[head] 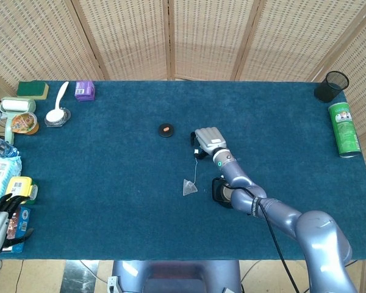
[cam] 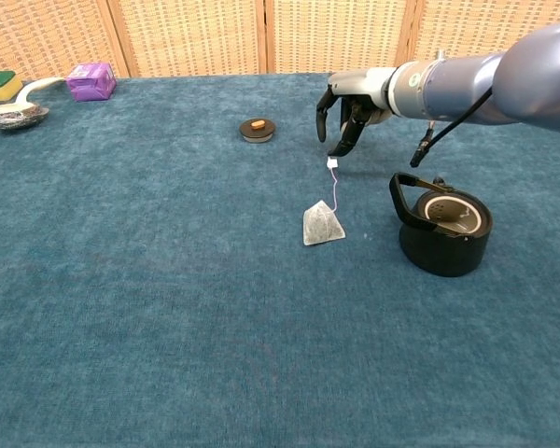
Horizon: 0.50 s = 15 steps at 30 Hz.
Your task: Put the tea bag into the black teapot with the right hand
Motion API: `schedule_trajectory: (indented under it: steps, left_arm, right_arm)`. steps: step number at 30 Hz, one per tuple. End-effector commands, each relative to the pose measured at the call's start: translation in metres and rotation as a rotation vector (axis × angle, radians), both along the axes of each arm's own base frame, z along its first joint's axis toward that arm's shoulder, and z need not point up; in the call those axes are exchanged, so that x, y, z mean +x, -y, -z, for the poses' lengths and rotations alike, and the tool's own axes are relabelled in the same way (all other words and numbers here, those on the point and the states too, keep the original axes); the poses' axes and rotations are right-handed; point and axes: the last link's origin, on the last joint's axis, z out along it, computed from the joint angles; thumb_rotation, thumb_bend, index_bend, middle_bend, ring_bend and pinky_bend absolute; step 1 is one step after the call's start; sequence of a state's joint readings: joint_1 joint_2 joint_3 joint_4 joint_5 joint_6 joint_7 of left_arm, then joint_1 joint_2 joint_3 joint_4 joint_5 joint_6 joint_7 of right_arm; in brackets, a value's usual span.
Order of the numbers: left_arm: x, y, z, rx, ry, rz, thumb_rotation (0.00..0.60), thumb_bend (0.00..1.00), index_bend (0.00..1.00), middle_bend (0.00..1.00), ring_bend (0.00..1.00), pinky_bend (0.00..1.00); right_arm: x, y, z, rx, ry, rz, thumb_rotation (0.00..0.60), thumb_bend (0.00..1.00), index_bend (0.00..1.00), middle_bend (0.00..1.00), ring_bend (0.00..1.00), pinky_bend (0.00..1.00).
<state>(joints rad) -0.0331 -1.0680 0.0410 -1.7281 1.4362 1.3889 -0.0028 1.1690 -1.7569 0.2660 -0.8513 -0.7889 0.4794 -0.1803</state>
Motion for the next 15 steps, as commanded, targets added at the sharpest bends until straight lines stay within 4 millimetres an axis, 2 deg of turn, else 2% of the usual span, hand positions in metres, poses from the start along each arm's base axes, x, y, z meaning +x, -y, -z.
schedule_trajectory:
  steps: [1,15]
  left_arm:
    - [-0.0004,0.0003,-0.0001,-0.001,0.0,0.0,0.6,0.27,0.19,0.19,0.09,0.14]
    - [-0.0029,-0.0005,-0.0006,-0.001,-0.003,-0.005,0.6,0.27,0.19,0.19,0.09,0.14]
  right_arm:
    - [0.0018,0.0005,0.0051,0.009,-0.012,0.001,0.6,0.36,0.43,1.0,1.0,1.0]
    - [0.0019,0.0054,0.0143,0.019,-0.042,0.021,0.6,0.37,0.43,1.0,1.0,1.0]
